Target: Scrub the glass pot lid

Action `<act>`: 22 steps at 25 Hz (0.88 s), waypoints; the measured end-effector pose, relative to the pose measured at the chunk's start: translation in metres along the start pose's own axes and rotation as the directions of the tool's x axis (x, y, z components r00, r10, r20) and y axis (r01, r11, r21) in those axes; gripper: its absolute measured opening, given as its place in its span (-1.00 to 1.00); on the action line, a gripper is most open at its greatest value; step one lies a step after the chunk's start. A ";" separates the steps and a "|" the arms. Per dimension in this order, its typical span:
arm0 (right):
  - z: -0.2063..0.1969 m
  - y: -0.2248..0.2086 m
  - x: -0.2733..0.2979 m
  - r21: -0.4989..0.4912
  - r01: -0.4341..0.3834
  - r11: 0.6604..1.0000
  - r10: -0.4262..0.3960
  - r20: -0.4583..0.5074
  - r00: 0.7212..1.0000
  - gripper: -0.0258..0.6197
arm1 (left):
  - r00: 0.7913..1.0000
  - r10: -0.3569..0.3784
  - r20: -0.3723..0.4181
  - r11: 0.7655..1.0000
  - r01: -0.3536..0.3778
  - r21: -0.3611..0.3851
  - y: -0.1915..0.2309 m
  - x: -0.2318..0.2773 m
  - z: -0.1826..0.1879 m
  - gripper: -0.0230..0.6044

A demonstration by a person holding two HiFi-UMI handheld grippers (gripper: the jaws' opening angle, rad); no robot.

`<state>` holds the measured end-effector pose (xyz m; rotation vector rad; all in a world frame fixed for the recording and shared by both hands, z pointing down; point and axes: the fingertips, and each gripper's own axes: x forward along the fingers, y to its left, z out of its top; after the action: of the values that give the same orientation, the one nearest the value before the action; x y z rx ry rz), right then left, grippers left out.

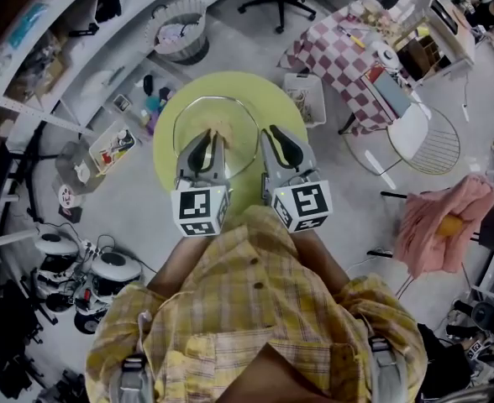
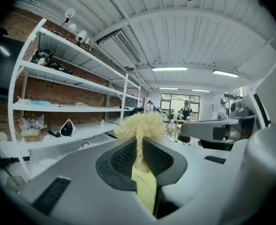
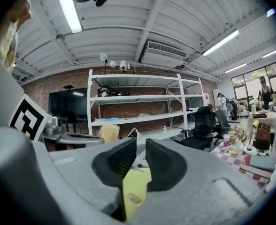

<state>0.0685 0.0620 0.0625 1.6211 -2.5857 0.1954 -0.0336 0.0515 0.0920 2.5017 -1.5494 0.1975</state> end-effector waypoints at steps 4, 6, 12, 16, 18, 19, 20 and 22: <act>0.007 0.001 -0.003 -0.013 0.006 1.000 -0.006 0.044 0.999 -0.91 | 1.000 0.004 0.017 1.000 -0.004 0.024 -0.003 -0.002 0.005 -0.79; 0.011 0.002 -0.003 -0.019 0.007 1.000 -0.005 0.066 0.998 -0.92 | 1.000 -0.005 0.030 0.999 0.004 0.040 -0.003 -0.003 0.008 -0.79; 0.013 0.002 -0.003 -0.019 0.005 1.000 -0.004 0.070 0.998 -0.92 | 0.999 -0.019 0.047 0.998 0.017 0.057 -0.008 -0.005 0.010 -0.79; 0.011 0.004 -0.002 -0.021 0.004 1.000 -0.002 0.063 0.998 -0.92 | 0.998 -0.021 0.054 0.997 0.017 0.070 -0.010 -0.006 0.012 -0.79; 0.010 0.004 -0.003 -0.021 0.002 1.000 0.000 0.061 0.998 -0.92 | 0.998 -0.018 0.057 0.997 0.014 0.073 -0.011 -0.006 0.012 -0.79; 0.010 0.004 -0.003 -0.021 0.000 1.000 0.001 0.062 0.998 -0.92 | 0.998 -0.017 0.058 0.997 0.013 0.074 -0.011 -0.006 0.012 -0.79; 0.010 0.004 -0.003 -0.019 -0.003 1.000 0.004 0.063 0.998 -0.92 | 0.998 -0.016 0.059 0.997 0.012 0.075 -0.012 -0.006 0.012 -0.79; 0.009 0.002 -0.004 -0.017 -0.006 1.000 0.007 0.064 0.998 -0.92 | 0.998 -0.015 0.059 0.997 0.011 0.078 -0.013 -0.005 0.011 -0.79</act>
<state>0.0687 0.0652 0.0531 1.6406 -2.6322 0.1236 -0.0237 0.0589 0.0787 2.5992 -1.5770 0.1860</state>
